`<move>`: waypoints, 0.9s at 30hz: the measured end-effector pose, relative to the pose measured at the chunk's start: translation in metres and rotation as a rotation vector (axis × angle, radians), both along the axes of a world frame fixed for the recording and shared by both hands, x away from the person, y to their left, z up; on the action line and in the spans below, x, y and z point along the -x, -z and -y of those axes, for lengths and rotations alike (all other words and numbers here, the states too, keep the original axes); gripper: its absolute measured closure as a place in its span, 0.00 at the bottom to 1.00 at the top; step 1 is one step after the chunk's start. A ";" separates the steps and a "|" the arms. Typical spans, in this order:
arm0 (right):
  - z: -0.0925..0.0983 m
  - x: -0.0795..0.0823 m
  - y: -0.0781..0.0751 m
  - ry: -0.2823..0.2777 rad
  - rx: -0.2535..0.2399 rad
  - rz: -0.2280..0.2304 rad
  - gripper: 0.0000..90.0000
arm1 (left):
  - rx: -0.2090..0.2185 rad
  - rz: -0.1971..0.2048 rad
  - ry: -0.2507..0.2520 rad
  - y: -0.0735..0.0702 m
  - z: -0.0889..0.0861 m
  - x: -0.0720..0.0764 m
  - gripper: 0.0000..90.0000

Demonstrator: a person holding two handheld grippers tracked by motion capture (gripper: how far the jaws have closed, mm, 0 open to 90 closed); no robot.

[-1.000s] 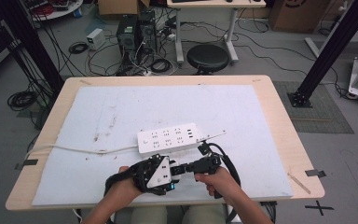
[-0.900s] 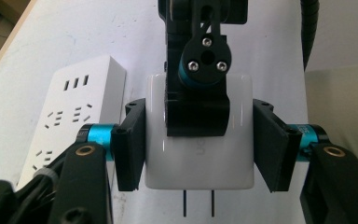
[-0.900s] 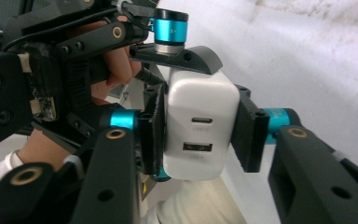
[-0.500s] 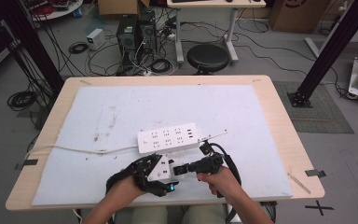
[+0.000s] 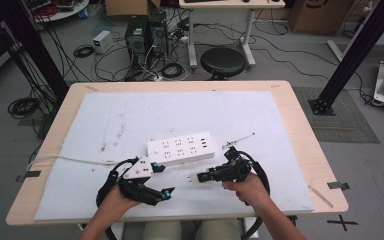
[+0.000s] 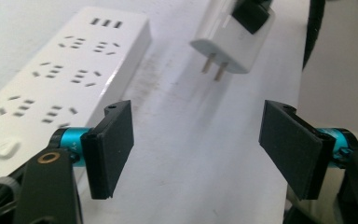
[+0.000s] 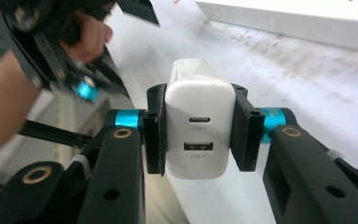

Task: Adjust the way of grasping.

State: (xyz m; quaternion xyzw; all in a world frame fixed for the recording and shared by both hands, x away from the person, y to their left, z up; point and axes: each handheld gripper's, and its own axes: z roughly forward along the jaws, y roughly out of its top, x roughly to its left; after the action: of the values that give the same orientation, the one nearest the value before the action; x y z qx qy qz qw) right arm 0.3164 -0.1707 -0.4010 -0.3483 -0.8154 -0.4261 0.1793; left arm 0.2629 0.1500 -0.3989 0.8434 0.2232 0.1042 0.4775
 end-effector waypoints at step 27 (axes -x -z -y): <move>0.026 -0.018 -0.065 -0.167 0.434 0.355 0.71 | 0.090 0.002 -0.203 0.002 -0.043 0.001 0.28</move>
State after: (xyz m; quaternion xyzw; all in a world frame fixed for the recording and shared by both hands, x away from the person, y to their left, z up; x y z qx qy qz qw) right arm 0.3348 -0.1967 -0.3359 -0.2301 -0.9320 -0.2799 -0.0106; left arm 0.2618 0.1928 -0.4012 0.7940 0.3115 0.1429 0.5021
